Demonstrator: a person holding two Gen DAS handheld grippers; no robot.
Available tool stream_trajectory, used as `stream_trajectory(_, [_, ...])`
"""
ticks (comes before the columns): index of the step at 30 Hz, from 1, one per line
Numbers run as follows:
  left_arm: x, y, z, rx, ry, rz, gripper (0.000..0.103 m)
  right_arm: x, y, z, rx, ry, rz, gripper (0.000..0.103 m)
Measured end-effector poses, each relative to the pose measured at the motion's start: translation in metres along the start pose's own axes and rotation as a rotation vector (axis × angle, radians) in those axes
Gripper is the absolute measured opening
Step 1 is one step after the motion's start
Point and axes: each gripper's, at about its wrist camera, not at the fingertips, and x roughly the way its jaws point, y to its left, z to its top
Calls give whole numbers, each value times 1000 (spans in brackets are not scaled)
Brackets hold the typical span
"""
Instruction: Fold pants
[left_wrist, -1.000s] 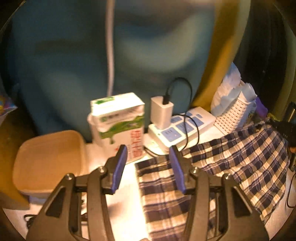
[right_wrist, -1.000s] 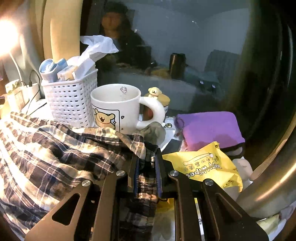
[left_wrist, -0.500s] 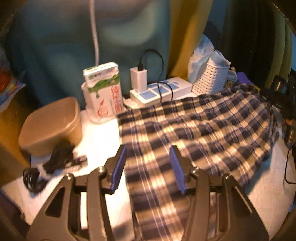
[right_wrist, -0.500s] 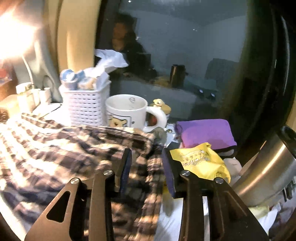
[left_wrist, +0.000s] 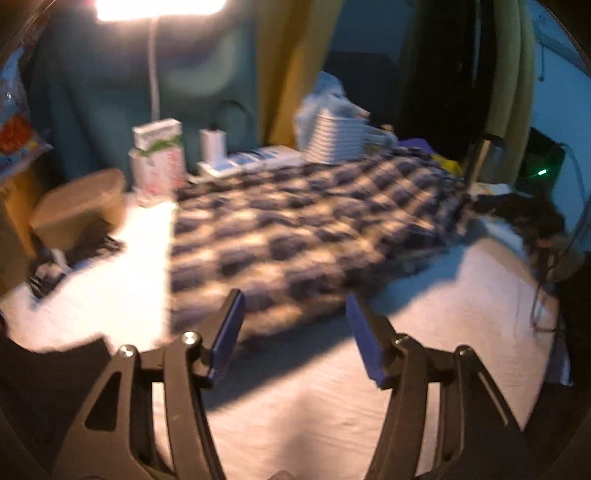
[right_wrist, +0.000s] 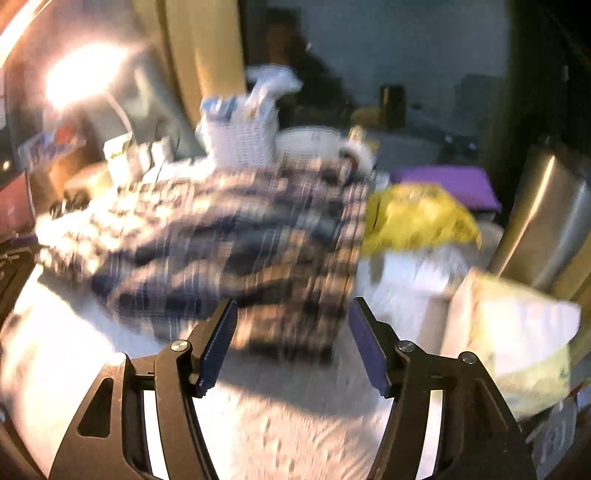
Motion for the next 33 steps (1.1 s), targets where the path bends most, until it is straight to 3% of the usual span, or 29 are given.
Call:
stream_trajectory(3, [17,-26,-7,23,32,-41,59,12,-2,-7,15,40,25,66])
stream_trajectory(8, [50,-78,-2,141,70,-57,59,38,-32,2,230,88,121,66])
stream_trajectory(11, [72,-107,7,242,96,-56,59,47,-38,6,293,91,168,66])
stream_trajectory(14, [97,-121,15,314,134,32,59,47,-34,7,288,90,153,66])
stream_trajectory(17, [117,-114,24,280,163,92,59,46,-30,7,270,92,141,65])
stream_trajectory(18, [119,-110,26,258,165,76,59,47,-30,8,266,93,135,63])
stream_trajectory(20, [121,-104,28,238,171,51,59,49,-27,9,250,94,140,28])
stream_trajectory(21, [122,-102,29,229,173,40,58,49,-24,10,240,90,158,28])
stream_trajectory(22, [121,-100,29,218,174,25,53,48,-22,11,228,82,161,28])
stream_trajectory(23, [119,-98,29,209,174,6,28,45,-19,11,212,71,156,28])
stream_trajectory(24, [119,-98,28,196,181,-13,20,41,-17,11,196,52,153,27])
stream_trajectory(26, [117,-102,24,178,194,-48,15,31,-13,12,161,20,119,27])
stream_trajectory(33, [84,-124,-5,124,247,-190,14,-20,-1,6,40,-26,58,27])
